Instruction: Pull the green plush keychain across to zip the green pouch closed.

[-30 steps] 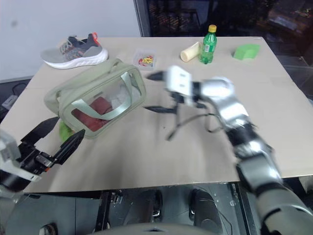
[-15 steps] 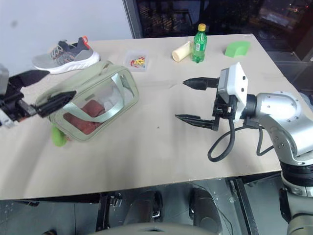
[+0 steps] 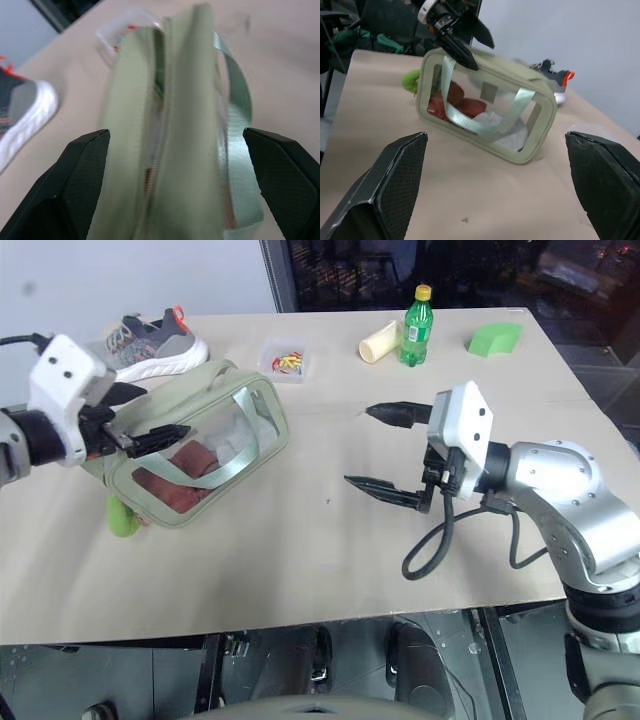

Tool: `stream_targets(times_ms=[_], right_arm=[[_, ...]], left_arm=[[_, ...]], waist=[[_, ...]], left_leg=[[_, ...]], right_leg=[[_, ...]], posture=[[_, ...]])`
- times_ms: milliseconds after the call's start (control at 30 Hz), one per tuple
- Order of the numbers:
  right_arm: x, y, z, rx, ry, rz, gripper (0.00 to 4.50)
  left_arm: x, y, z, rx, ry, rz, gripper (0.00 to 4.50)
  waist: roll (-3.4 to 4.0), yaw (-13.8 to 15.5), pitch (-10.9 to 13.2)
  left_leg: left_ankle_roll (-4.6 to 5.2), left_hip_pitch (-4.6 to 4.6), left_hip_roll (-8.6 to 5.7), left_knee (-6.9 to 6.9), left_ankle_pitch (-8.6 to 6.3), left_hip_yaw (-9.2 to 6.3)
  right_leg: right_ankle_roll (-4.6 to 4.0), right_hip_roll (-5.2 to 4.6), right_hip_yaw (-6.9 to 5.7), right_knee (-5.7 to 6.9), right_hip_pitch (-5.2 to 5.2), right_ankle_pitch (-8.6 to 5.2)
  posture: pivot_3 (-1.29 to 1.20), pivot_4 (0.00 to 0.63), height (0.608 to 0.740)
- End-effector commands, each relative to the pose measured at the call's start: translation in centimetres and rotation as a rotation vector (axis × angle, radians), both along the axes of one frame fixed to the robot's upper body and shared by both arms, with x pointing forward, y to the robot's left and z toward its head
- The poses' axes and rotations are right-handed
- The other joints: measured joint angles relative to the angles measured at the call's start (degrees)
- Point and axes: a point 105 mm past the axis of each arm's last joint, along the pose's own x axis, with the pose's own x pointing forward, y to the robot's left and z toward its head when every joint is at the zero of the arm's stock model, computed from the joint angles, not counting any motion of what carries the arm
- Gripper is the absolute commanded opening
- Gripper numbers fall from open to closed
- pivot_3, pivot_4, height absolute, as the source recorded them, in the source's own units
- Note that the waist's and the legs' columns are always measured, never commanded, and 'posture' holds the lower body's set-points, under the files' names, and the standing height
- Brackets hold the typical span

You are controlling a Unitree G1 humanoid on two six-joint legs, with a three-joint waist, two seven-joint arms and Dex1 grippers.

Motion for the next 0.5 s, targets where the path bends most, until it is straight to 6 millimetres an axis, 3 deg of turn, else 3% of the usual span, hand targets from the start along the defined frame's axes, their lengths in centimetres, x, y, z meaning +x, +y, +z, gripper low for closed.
stream_targets(times_ms=[33, 167, 200, 233, 333, 467, 500], right_arm=[[-1.4, -0.3, 1.0, -0.003, -0.071, 0.021, 4.47], [-1.4, -0.2, 0.7, -0.014, -0.082, 0.014, 4.47], [-1.4, -0.2, 0.7, -0.013, -0.083, 0.014, 4.5], [-1.4, -0.2, 0.7, -0.012, -0.083, 0.013, 4.5], [-1.3, -0.3, 0.8, -0.012, -0.088, 0.005, 4.5], [-1.3, -0.4, 0.9, -0.014, -0.093, -0.013, 4.5], [-1.3, -0.4, 0.9, -0.013, -0.092, -0.016, 4.5]], left_arm=[[0.0, -0.8, 1.0, 0.058, -0.04, -0.029, 4.42], [0.7, -1.4, -0.1, 0.062, -0.028, -0.047, 4.42], [0.9, -1.5, -0.4, 0.068, -0.024, -0.047, 3.89], [1.1, -1.6, -0.9, 0.074, -0.018, -0.052, 3.69], [1.7, -2.4, -1.8, 0.06, -0.006, -0.085, 2.17], [2.8, -3.4, -0.8, 0.033, -0.084, -0.128, 0.13], [2.9, -3.5, -0.5, 0.034, -0.102, -0.141, 0.03]], waist=[[-0.03, 0.0, 0.0], [-0.04, 0.0, 0.0], [-0.06, 0.0, 0.0], [-0.07, 0.0, 0.0], [-0.11, 0.0, 0.0], [-0.15, 0.4, 0.1], [-0.17, 0.5, 0.1]], left_leg=[[0.0, 0.0, 0.0, 0.01, 0.0, 0.0], [0.01, 0.02, 0.0, 0.05, 0.0, 0.0], [0.01, 0.03, 0.01, 0.06, 0.01, 0.0], [0.01, 0.03, 0.02, 0.08, 0.01, -0.01], [0.01, 0.03, 0.01, 0.09, 0.01, -0.01], [0.02, 0.03, -0.01, 0.13, 0.01, -0.04], [0.02, 0.03, -0.01, 0.15, 0.01, -0.05]], right_leg=[[0.0, 0.0, 0.0, 0.0, 0.0, 0.0], [0.0, 0.0, 0.01, 0.03, 0.02, 0.0], [0.0, 0.0, 0.01, 0.05, 0.02, 0.0], [0.0, 0.02, 0.01, 0.07, 0.02, 0.0], [0.01, 0.03, 0.01, 0.09, 0.03, 0.01], [0.12, 0.02, 0.0, 0.09, 0.09, 0.08], [0.12, 0.02, -0.01, 0.1, 0.1, 0.07]], posture=[[0.0, 0.15, 0.74], [0.0, 0.15, 0.74], [0.0, 0.15, 0.74], [0.0, 0.15, 0.74], [0.0, 0.15, 0.74], [0.0, 0.15, 0.74], [0.0, 0.15, 0.74]])
